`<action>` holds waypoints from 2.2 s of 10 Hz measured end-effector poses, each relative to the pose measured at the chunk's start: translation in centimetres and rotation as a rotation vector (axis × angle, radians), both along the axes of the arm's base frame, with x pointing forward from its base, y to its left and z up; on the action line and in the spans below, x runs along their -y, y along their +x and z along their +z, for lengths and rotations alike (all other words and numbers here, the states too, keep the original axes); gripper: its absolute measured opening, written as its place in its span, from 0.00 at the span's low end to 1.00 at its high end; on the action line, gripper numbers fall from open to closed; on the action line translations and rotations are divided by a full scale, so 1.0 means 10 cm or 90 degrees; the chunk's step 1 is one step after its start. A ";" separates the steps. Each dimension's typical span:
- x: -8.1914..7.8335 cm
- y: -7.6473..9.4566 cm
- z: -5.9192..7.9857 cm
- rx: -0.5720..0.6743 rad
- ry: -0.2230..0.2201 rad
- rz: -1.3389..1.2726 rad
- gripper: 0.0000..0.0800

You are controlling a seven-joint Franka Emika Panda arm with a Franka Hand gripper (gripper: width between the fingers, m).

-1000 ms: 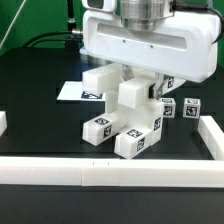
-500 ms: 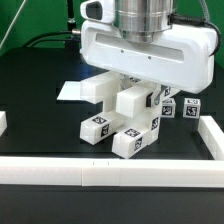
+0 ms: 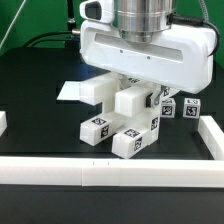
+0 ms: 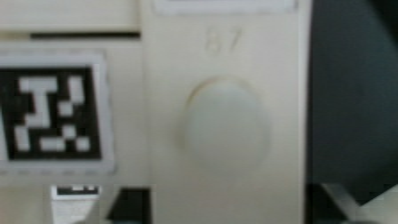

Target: Assemble chair

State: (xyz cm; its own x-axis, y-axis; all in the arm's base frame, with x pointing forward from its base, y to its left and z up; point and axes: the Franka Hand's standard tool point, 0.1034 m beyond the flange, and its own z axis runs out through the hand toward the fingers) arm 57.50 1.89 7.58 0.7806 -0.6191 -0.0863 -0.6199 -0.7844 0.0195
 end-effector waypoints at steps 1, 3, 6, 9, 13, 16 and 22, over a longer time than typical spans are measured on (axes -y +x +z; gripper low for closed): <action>0.02 0.00 0.00 0.000 0.000 0.000 0.62; 0.05 0.01 0.00 0.001 0.000 0.004 0.78; 0.10 0.03 0.03 0.004 0.001 0.011 0.81; 0.14 0.08 0.23 0.010 0.013 0.060 0.81; 0.21 0.09 0.53 0.017 0.037 0.158 0.81; 0.24 0.09 0.48 0.022 0.036 0.206 0.81; 0.40 -0.25 0.47 0.039 0.069 0.518 0.81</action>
Offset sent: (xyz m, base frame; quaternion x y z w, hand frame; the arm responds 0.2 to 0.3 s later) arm 0.0059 -0.0056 0.0032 0.0133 -0.0095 -0.0233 0.9996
